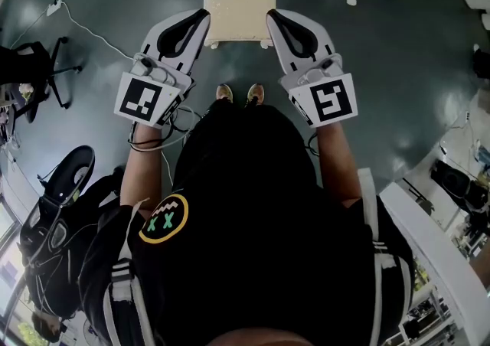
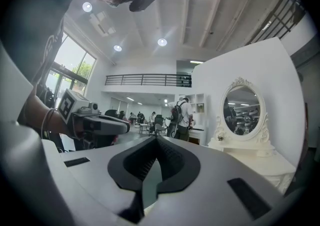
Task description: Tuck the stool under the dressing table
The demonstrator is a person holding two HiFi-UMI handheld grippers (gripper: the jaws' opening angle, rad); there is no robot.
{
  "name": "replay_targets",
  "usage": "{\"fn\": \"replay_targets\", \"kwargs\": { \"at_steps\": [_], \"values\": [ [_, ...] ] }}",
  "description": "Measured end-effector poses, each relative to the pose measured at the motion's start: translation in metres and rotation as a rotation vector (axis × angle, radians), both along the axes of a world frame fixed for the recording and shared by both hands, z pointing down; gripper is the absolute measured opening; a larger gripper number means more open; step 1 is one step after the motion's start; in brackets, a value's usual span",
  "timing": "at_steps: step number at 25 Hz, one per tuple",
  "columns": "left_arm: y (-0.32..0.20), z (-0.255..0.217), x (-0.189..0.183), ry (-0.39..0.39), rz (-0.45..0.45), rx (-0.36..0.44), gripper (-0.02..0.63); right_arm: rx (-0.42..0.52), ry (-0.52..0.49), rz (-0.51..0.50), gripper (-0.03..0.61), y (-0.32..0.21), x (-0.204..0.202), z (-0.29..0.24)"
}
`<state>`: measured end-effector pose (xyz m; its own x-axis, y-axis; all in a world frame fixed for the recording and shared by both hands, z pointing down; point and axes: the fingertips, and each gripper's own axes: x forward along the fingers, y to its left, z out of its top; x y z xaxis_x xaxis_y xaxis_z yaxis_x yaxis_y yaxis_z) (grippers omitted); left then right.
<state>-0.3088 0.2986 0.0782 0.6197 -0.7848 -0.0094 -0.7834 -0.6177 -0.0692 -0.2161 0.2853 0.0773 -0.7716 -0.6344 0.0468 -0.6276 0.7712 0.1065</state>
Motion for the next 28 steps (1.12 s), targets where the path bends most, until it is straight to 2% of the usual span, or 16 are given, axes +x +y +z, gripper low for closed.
{"fn": "replay_targets", "kwargs": {
  "at_steps": [5, 7, 13, 19, 22, 24, 28],
  "values": [
    [-0.002, 0.008, -0.004, -0.017, -0.010, -0.021, 0.032, -0.016, 0.003, 0.011, 0.023, -0.004, 0.001, 0.008],
    [-0.003, 0.009, -0.007, -0.014, -0.011, -0.021, 0.045, -0.018, 0.016, 0.005, 0.050, -0.004, -0.001, 0.011],
    [-0.004, 0.012, -0.008, -0.043, 0.000, -0.018, 0.154, -0.030, 0.004, 0.006, 0.110, -0.005, -0.003, 0.008],
    [-0.003, 0.012, -0.005, -0.049, 0.005, -0.015, 0.234, -0.043, -0.013, 0.004, 0.207, -0.005, 0.002, 0.005],
    [0.012, 0.005, 0.030, -0.044, 0.004, -0.013, 0.311, -0.025, 0.002, -0.001, 0.271, 0.012, 0.038, 0.001],
    [0.015, 0.000, 0.039, -0.020, -0.005, -0.026, 0.349, -0.026, -0.009, -0.009, 0.327, 0.016, 0.042, -0.002],
    [-0.001, 0.010, 0.000, -0.050, 0.001, -0.003, 0.436, -0.043, -0.031, -0.013, 0.529, -0.004, 0.000, 0.005]
  ]
}}
